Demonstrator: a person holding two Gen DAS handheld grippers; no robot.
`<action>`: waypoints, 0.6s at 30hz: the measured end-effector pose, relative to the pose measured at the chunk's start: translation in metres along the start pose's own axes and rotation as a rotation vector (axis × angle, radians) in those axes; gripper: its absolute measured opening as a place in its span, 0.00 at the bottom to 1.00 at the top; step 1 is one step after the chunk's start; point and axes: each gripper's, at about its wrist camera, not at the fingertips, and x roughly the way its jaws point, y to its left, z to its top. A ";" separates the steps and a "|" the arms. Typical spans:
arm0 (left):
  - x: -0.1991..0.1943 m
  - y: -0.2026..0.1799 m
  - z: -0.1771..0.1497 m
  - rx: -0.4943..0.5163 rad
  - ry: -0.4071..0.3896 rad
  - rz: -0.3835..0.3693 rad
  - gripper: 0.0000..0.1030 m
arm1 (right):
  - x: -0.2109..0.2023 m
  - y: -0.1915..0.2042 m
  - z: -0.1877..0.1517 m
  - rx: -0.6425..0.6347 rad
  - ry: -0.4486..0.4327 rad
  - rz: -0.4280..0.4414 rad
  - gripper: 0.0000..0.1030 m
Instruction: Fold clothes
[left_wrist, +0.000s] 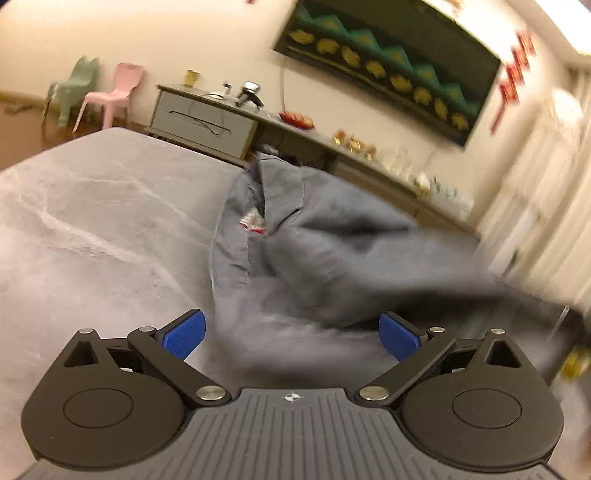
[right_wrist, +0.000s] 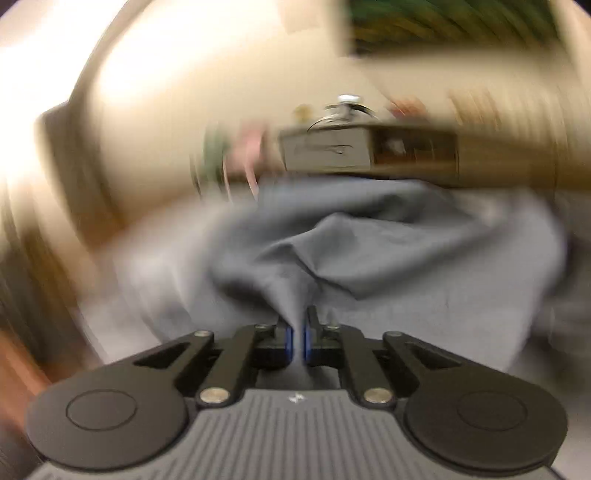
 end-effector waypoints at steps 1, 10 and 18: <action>0.002 -0.007 -0.002 0.029 0.007 -0.006 0.96 | -0.012 -0.017 0.011 0.137 -0.028 0.054 0.06; 0.043 -0.029 0.001 -0.107 0.172 -0.236 0.99 | -0.004 -0.088 -0.030 0.667 0.106 0.241 0.06; 0.082 -0.013 0.048 -0.421 0.140 -0.438 0.94 | -0.019 -0.071 -0.027 0.612 0.144 0.306 0.06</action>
